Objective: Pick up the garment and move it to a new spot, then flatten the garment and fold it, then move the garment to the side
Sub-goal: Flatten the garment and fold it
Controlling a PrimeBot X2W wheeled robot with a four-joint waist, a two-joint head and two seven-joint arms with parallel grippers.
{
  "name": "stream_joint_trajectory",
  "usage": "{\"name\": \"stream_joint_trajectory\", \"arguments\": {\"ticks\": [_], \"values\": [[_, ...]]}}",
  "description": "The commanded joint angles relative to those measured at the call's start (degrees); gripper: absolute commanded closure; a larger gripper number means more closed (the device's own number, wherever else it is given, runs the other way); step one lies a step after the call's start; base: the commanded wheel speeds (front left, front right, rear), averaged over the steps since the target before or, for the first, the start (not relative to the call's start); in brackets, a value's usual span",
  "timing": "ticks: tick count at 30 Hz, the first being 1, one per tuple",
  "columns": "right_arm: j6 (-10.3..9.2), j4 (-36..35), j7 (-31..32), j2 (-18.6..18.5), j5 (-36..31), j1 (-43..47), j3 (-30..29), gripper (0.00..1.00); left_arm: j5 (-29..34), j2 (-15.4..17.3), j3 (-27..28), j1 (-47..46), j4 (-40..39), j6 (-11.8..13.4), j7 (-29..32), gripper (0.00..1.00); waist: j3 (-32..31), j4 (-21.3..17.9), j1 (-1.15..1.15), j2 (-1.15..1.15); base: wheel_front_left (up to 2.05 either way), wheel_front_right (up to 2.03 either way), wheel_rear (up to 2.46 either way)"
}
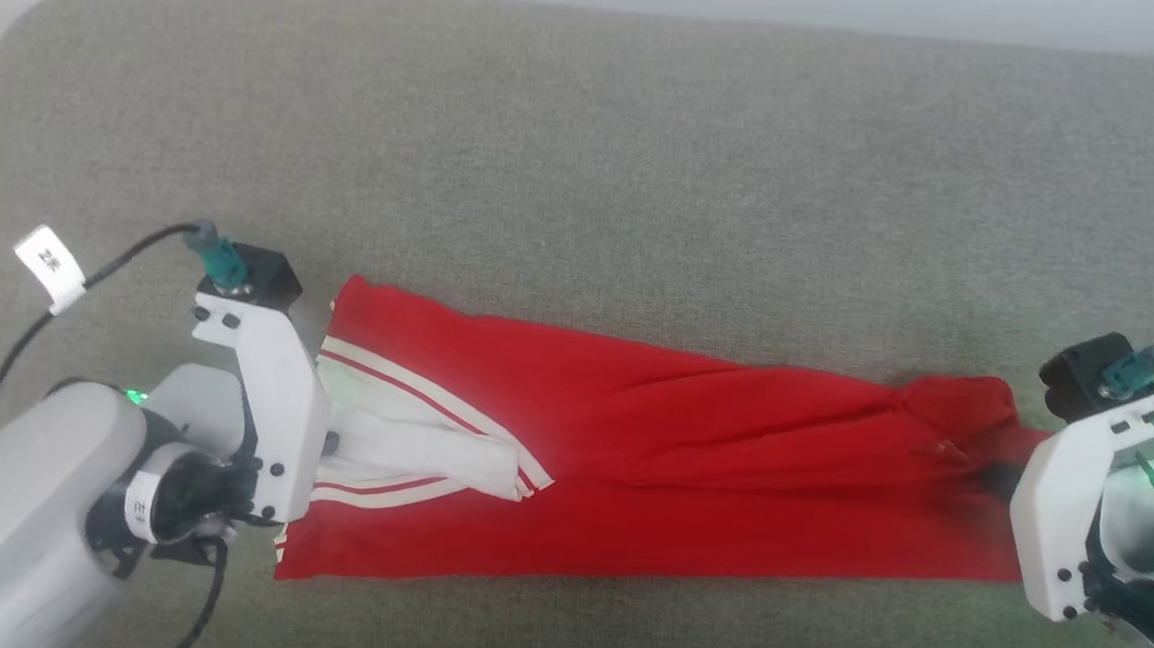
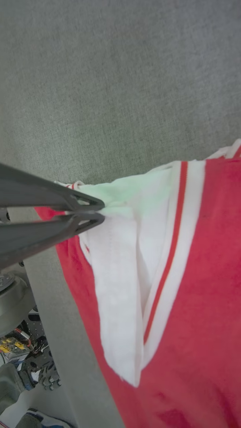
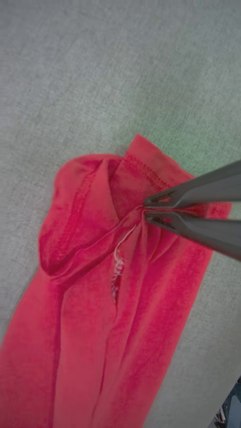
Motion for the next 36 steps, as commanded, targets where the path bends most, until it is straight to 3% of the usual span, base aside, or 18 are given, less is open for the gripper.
{"name": "stream_joint_trajectory", "arguments": {"ticks": [1, 9, 16, 25, 36], "values": [[-0.11, 0.23, -0.65, 0.63, 0.21, -0.36, -0.26, 0.00, -0.03, -0.14, 0.33, 0.77, 0.51, -0.42, -0.85, 0.00, -0.49, -0.16, 0.00, 0.00, 0.00, 0.00, 0.00], [-0.11, 0.51, -1.33, 1.14, 1.24, 0.68, -2.60, 0.00, 1.21, -1.03, 0.99, 3.23, 1.50, -2.66, -7.56, 0.00, -3.89, 0.06, 0.00, 0.00, 0.00, 0.00, 0.00], [-0.11, 1.55, -1.14, 2.42, 0.97, 1.69, -6.45, 0.00, 4.46, 0.11, 2.93, 7.18, 0.14, -4.67, -18.64, 0.00, -6.57, 0.54, 0.00, 0.00, 0.00, 0.00, 0.00], [-0.09, 4.61, 0.39, 3.84, 0.38, 2.63, -9.61, 0.00, 6.58, 0.48, 7.20, 13.94, -1.05, -4.23, -34.39, 0.00, -8.37, 2.05, 0.00, 0.00, 0.00, 0.00, 0.00], [-0.09, 12.94, 0.14, 4.17, 0.89, 0.94, -9.94, 0.00, 8.11, 0.39, 13.65, 24.57, -1.07, -1.48, -54.10, 0.00, -8.28, 4.88, 0.00, 0.00, 0.00, 0.00, 0.00]]}}
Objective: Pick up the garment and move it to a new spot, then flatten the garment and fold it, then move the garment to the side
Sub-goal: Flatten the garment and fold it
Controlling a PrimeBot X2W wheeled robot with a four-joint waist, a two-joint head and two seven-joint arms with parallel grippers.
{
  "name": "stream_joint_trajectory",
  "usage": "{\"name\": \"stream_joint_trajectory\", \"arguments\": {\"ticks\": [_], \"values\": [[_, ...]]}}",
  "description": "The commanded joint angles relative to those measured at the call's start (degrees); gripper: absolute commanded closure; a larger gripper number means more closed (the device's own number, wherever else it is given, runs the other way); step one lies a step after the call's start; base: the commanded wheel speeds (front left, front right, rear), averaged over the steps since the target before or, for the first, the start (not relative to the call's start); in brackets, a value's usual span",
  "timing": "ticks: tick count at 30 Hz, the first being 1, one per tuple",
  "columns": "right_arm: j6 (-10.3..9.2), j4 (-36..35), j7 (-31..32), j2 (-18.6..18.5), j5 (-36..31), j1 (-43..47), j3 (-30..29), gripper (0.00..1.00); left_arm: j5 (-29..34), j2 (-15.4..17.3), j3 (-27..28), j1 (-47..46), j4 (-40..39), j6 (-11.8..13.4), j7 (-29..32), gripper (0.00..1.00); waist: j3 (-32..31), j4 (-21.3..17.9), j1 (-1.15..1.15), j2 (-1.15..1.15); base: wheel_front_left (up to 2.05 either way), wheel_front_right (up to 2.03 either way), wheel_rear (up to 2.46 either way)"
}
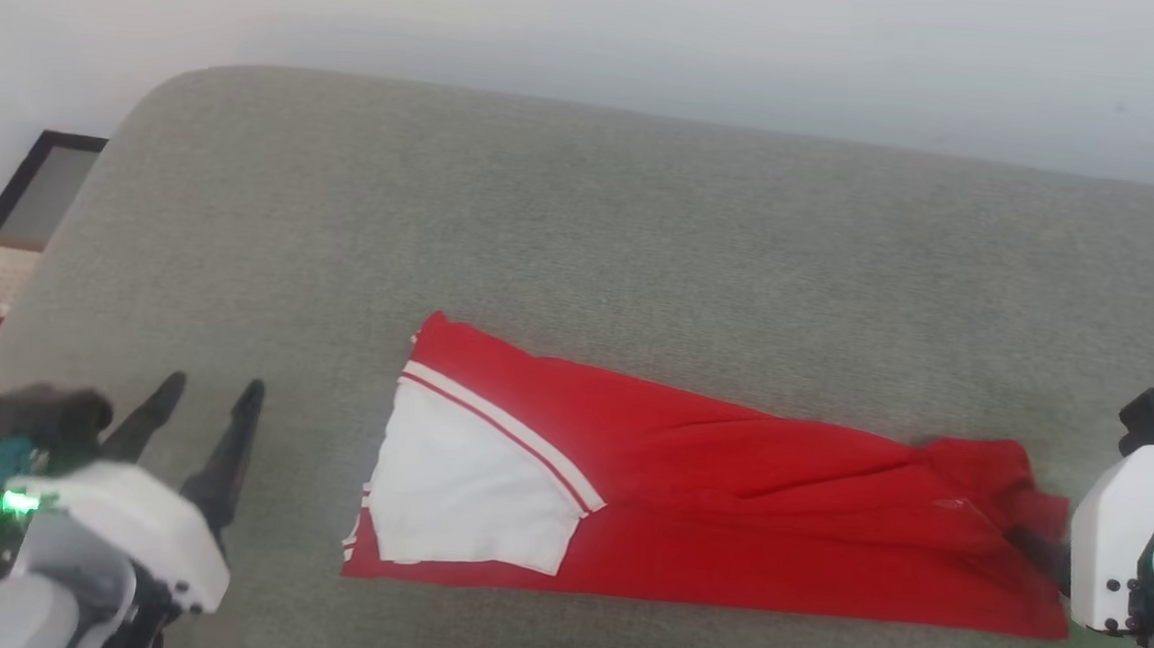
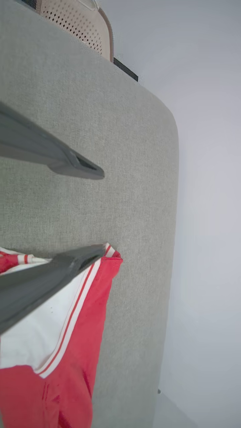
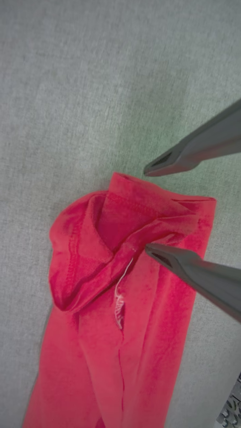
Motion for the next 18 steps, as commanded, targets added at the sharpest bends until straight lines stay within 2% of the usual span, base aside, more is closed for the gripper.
{"name": "stream_joint_trajectory", "arguments": {"ticks": [1, 8, 13, 14, 15, 16, 18], "values": [[-0.07, 1.24, -0.54, 0.13, 0.40, -0.68, 0.22, 0.00, -0.10, -0.27, 0.60, 1.67, 0.28, 0.12, -1.90, 0.00, 0.17, 0.65, 0.00, 0.00, 0.00, 0.00, 0.00], [-0.05, 7.87, -1.62, 0.76, 1.42, -2.85, 2.08, 0.00, 0.54, -1.68, 3.87, 5.57, 2.29, 0.12, -9.80, 0.00, 0.60, 2.85, 0.00, 0.00, 0.00, 0.00, 0.00], [-0.04, 13.03, -2.85, 1.71, 2.53, -4.22, 4.59, 0.00, 2.97, -3.75, 7.57, 7.78, 3.48, -0.79, -11.67, 0.00, 0.98, 3.96, 0.00, 0.00, 0.00, 0.00, 0.00], [-0.04, 14.22, -3.25, 1.88, 3.06, -4.41, 4.87, 0.34, 3.23, -4.68, 8.33, 8.18, 3.60, -1.27, -11.80, 0.00, 1.04, 4.18, 0.00, 0.00, 0.00, 0.00, 0.00], [-0.03, 15.19, -3.49, 2.02, 3.33, -4.67, 5.36, 0.72, 4.26, -5.48, 9.68, 8.32, 3.42, -1.70, -11.88, 0.00, 1.08, 4.40, 0.00, 0.00, 0.00, 0.00, 0.00], [-0.03, 16.12, -3.80, 2.19, 3.92, -4.82, 6.04, 1.00, 5.11, -6.47, 11.22, 8.75, 3.37, -2.13, -11.91, 0.00, 1.06, 4.59, 0.00, 0.00, 0.00, 0.00, 0.00], [-0.03, 17.93, -4.40, 2.24, 4.99, -4.77, 6.49, 1.00, 6.89, -8.37, 13.32, 10.15, 3.65, -3.45, -11.82, 0.00, 0.99, 4.97, 0.00, 0.00, 0.00, 0.00, 0.00]]}}
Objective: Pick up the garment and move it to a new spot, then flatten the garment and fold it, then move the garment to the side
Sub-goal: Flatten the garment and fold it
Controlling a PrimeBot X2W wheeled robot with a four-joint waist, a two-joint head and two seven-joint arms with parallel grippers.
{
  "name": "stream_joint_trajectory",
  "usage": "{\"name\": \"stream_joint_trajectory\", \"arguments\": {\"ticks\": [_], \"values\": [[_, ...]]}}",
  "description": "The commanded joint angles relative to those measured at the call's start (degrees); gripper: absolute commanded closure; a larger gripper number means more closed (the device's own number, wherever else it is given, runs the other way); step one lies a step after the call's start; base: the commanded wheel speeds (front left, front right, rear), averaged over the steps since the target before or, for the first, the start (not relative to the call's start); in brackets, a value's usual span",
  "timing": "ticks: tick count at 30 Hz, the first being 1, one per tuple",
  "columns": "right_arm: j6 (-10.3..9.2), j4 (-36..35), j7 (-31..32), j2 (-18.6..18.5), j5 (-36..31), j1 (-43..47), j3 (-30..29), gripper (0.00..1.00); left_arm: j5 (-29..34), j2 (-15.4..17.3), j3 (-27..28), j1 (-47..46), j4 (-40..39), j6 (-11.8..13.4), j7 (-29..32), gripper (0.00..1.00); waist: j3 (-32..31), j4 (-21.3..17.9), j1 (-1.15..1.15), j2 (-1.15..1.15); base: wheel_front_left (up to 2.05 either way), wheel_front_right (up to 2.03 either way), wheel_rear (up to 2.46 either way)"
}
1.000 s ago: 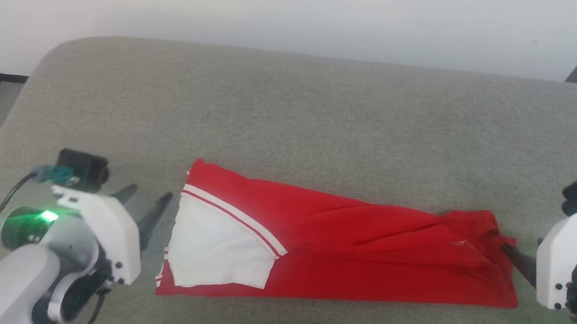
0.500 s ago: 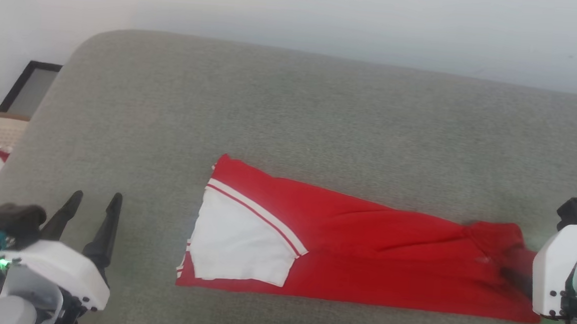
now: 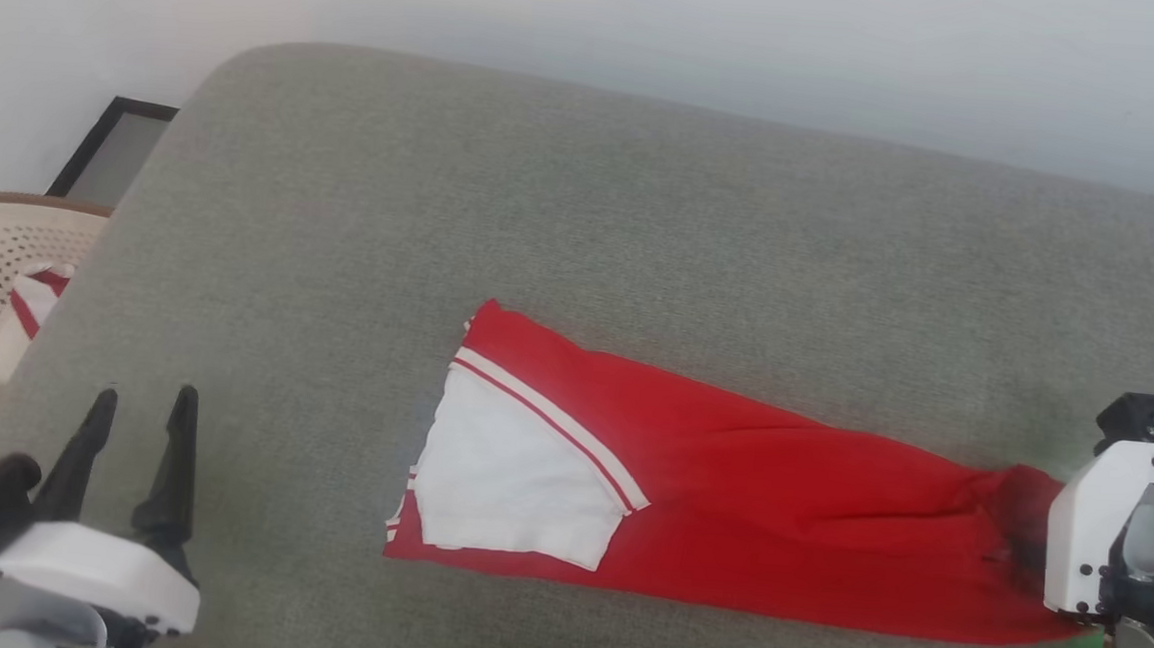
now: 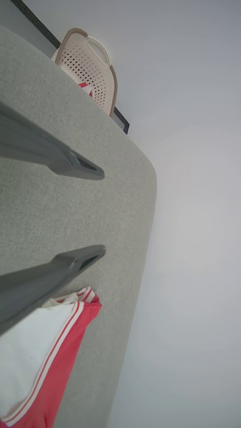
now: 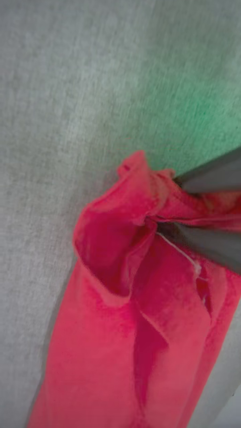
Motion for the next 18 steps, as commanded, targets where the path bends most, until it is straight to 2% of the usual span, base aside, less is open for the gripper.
{"name": "stream_joint_trajectory", "arguments": {"ticks": [1, 7, 14, 18], "values": [[0.00, 2.53, -0.44, 1.83, 1.02, 1.02, 1.30, 1.00, 1.92, -1.21, 1.59, 1.37, 0.25, -0.96, -0.21, 0.00, -0.08, 0.33, 0.00, -0.01, 0.00, 0.00, 0.00], [0.00, 4.07, -3.20, 0.68, 3.12, -0.84, 1.91, 1.00, 5.85, -5.14, 6.29, 3.54, 1.27, -4.17, -0.23, 0.00, -0.25, 0.61, 0.00, -0.01, 0.00, 0.00, 0.00], [-0.11, 4.79, -5.94, -4.18, 3.03, -2.54, 0.58, 1.00, 8.45, -7.68, 10.08, 4.41, 2.07, -7.21, -0.24, 0.00, -0.69, -0.46, 0.00, -0.01, 0.00, 0.00, 0.00], [-0.07, 5.93, -7.44, -5.73, 2.44, -3.36, -0.51, 1.00, 9.50, -8.84, 11.30, 4.55, 2.46, -8.24, -0.24, 0.00, -1.09, -1.15, 0.00, -0.01, 0.00, 0.00, 0.00]]}}
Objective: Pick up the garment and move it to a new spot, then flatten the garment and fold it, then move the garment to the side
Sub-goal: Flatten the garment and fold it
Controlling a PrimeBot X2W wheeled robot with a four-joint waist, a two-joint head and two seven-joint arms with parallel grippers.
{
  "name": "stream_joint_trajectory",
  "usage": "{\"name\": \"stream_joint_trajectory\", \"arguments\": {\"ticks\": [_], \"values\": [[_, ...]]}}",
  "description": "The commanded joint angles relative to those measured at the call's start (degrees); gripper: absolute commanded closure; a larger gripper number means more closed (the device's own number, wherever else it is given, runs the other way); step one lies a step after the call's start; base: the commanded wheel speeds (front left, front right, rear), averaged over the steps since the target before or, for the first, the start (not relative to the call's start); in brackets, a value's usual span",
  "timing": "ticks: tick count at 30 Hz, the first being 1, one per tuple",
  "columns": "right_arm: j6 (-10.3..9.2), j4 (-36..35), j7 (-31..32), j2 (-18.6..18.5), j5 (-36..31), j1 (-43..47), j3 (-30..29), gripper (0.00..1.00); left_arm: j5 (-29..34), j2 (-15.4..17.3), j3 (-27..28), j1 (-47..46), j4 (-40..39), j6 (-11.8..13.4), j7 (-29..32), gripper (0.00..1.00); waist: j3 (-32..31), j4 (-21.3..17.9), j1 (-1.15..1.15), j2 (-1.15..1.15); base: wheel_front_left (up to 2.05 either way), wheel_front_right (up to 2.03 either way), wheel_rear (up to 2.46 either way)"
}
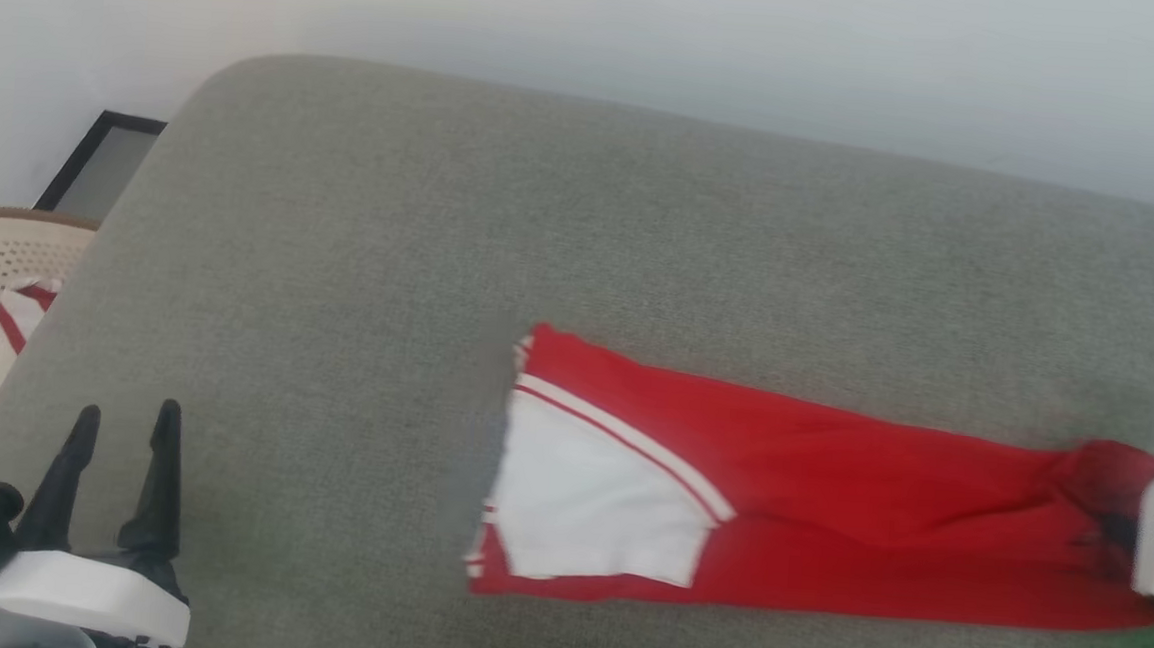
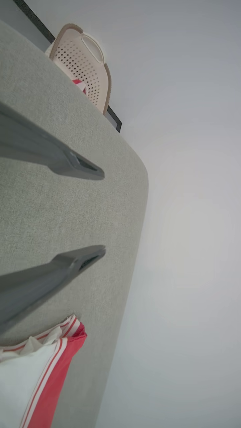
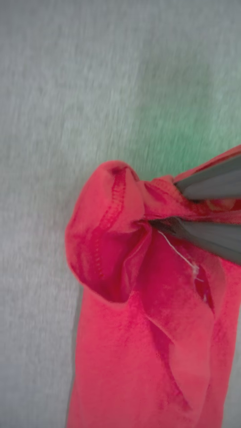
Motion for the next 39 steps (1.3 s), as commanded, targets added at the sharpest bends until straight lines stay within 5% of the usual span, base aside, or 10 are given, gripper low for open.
{"name": "stream_joint_trajectory", "arguments": {"ticks": [1, 11, 22, 29, 39], "values": [[-0.15, 0.71, -0.54, -0.74, -0.54, -0.41, -0.49, 1.00, 0.59, -0.24, 0.40, 0.61, 0.10, -0.34, -0.25, 0.00, -0.26, -0.31, 0.00, 0.00, 0.00, 0.00, 0.00], [-0.14, 5.80, -3.44, -4.66, -3.22, -1.99, -2.75, 1.00, 2.57, -2.41, 2.24, 1.72, 1.56, -2.73, -0.25, 0.00, -2.00, -2.85, 0.00, 0.00, 0.00, 0.00, 0.00], [-0.11, -8.88, -0.49, -1.28, 7.06, 2.57, 3.73, 1.00, 2.78, -3.04, 3.08, 3.03, 2.15, -3.71, -0.24, 0.00, -4.64, -4.43, 0.00, 0.00, 0.00, 0.00, 0.00], [-0.11, -17.41, 0.40, 4.95, 7.56, 3.22, 10.41, 1.00, 2.86, -3.12, 1.77, 1.80, 2.62, -4.15, 0.31, 0.00, -5.69, -2.60, 0.00, 0.00, 0.00, 0.00, 0.00], [-0.11, -13.17, -3.10, 14.12, 3.62, -1.92, 17.10, 1.00, 3.21, -4.17, -0.88, -1.85, 4.48, -5.29, 0.82, 0.00, -5.75, 1.67, 0.00, 0.00, 0.00, 0.00, 0.00]]}}
